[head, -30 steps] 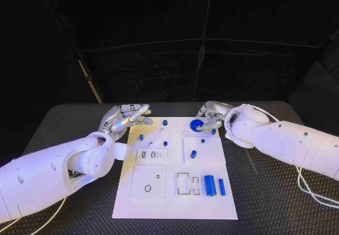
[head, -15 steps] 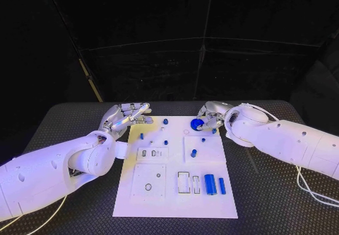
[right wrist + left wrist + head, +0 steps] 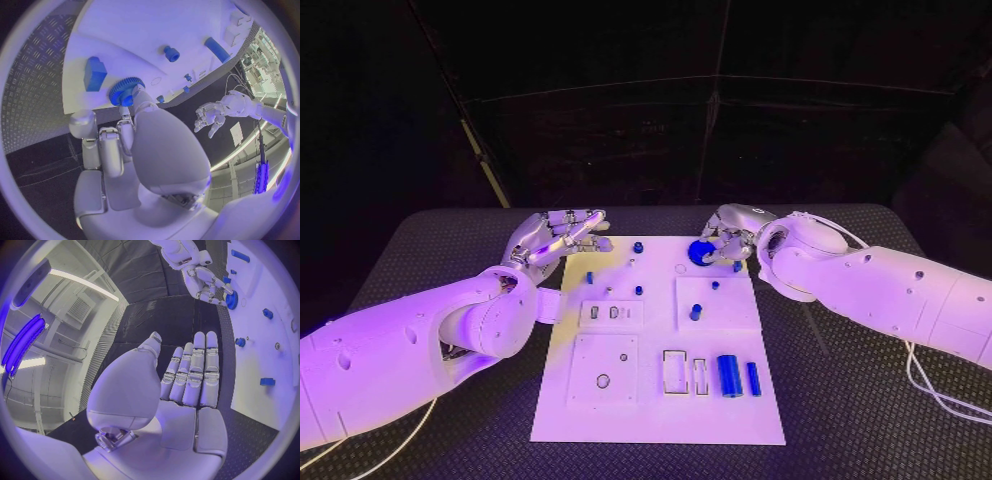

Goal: Assemble the parts on the task board

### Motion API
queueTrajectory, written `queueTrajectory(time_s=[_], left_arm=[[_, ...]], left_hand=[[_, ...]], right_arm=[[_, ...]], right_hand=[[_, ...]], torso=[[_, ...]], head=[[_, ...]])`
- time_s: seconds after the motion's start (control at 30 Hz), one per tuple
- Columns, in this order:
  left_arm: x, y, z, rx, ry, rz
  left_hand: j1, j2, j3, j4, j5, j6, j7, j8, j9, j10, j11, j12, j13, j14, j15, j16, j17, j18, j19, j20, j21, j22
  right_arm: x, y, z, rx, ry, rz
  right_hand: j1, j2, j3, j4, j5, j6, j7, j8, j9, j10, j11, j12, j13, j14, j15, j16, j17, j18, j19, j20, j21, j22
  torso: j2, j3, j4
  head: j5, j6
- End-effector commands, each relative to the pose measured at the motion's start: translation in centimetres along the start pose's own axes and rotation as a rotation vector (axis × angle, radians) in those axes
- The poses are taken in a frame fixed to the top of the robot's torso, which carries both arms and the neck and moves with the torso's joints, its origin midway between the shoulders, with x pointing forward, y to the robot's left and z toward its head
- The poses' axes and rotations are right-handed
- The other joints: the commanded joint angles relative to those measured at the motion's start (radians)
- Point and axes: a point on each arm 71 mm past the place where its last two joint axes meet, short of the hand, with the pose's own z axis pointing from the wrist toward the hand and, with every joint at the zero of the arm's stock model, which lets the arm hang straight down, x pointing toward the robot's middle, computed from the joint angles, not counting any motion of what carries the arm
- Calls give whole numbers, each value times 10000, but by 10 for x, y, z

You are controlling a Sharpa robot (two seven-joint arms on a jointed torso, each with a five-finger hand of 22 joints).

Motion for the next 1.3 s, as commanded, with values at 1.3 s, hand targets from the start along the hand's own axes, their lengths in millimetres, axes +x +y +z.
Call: queueTrajectory(time_s=[1.3], left_arm=[[1, -2, 0, 88, 92, -64]], left_hand=[[38, 150, -28, -20, -3, 58, 53, -61, -11, 31, 55, -60, -10, 55, 13, -71, 37, 124, 107, 0, -40, -24]], right_arm=[[29, 124, 29, -2551, -274, -661]], right_hand=[[-324, 162, 520, -156, 46, 279, -106, -247, -132, -35, -13, -197, -174, 858, -49, 52, 1711, -118, 30, -77, 82, 45]], torso=[[14, 6, 23]], head=[[242, -91]])
